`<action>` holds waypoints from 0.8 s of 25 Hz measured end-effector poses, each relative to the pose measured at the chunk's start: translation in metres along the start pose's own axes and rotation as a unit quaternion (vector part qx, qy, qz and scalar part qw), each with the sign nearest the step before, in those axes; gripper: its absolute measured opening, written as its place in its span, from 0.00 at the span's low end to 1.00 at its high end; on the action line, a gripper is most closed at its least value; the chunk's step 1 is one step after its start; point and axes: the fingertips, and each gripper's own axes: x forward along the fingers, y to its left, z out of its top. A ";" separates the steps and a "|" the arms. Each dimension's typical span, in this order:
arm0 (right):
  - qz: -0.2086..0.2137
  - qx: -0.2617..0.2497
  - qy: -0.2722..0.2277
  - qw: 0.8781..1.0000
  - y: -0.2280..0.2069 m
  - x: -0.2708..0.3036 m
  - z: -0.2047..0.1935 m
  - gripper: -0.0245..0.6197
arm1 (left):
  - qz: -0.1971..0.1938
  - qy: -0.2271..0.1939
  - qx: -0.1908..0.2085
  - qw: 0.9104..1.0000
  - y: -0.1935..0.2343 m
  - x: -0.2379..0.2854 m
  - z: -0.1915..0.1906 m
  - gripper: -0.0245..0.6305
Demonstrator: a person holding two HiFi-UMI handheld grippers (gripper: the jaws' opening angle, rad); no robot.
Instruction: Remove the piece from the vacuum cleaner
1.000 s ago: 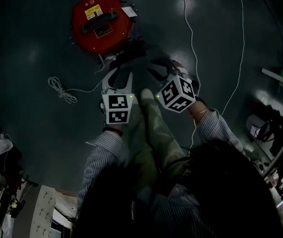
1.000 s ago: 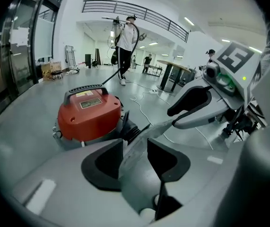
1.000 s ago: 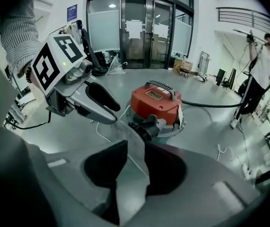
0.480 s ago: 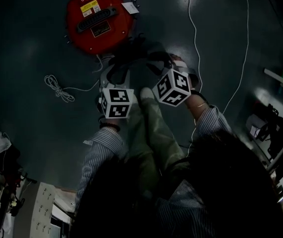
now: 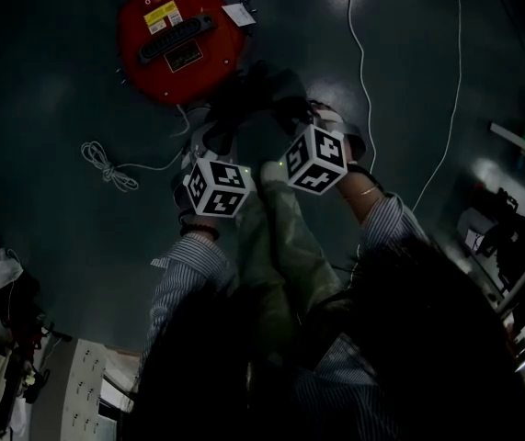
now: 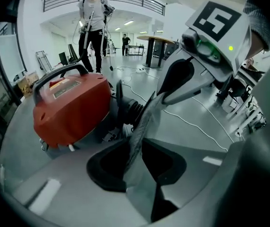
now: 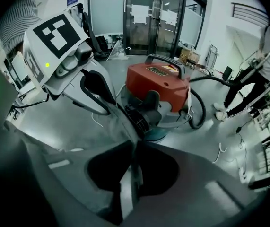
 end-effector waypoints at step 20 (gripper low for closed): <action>0.022 0.026 0.021 0.999 0.021 -0.009 -0.005 0.07 | -0.051 0.025 -0.004 0.998 -0.019 -0.015 -0.009 0.08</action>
